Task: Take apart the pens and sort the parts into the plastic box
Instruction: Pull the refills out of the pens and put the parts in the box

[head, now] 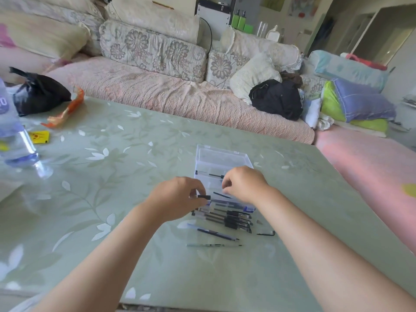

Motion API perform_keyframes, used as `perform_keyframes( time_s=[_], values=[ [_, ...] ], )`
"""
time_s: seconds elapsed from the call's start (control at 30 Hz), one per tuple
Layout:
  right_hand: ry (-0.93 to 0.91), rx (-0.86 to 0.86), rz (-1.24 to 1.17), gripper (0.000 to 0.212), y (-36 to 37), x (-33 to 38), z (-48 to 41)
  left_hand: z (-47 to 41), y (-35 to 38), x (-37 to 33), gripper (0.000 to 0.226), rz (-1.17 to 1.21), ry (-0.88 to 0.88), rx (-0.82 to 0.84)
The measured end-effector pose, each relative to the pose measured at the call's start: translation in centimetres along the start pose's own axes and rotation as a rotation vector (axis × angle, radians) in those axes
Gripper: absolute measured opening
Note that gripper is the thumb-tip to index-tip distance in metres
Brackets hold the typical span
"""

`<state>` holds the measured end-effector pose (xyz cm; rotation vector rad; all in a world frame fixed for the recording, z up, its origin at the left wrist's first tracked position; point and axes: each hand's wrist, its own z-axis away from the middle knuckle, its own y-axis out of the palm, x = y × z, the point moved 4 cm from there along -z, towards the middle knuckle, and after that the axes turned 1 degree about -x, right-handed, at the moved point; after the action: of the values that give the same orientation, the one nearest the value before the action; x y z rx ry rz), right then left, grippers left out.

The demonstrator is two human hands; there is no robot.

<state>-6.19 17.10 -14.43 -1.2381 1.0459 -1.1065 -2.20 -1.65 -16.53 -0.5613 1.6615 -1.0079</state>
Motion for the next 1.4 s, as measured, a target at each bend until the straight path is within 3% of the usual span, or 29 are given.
perform_keyframes(
  time_s=[0.47, 0.77, 0.93, 1.4],
  values=[
    [-0.095, 0.116, 0.246, 0.012, 0.3, 1.8, -1.1, -0.4, -0.7, 0.5, 0.013, 0.009, -0.019, -0.047],
    [-0.084, -0.132, 0.04, 0.015, -1.8, -0.6, 3.0, -0.1, -0.3, 0.1, 0.012, -0.033, -0.002, -0.051],
    [-0.064, -0.259, -0.154, 0.02, -1.2, -3.0, 6.4, 0.0, 0.4, -0.6, 0.023, -0.038, 0.009, -0.016],
    [-0.1, -0.287, -0.318, 0.019, 0.7, -5.3, 9.5, 0.6, 2.6, -2.1, 0.031, 0.08, 0.009, 0.057]
  ],
)
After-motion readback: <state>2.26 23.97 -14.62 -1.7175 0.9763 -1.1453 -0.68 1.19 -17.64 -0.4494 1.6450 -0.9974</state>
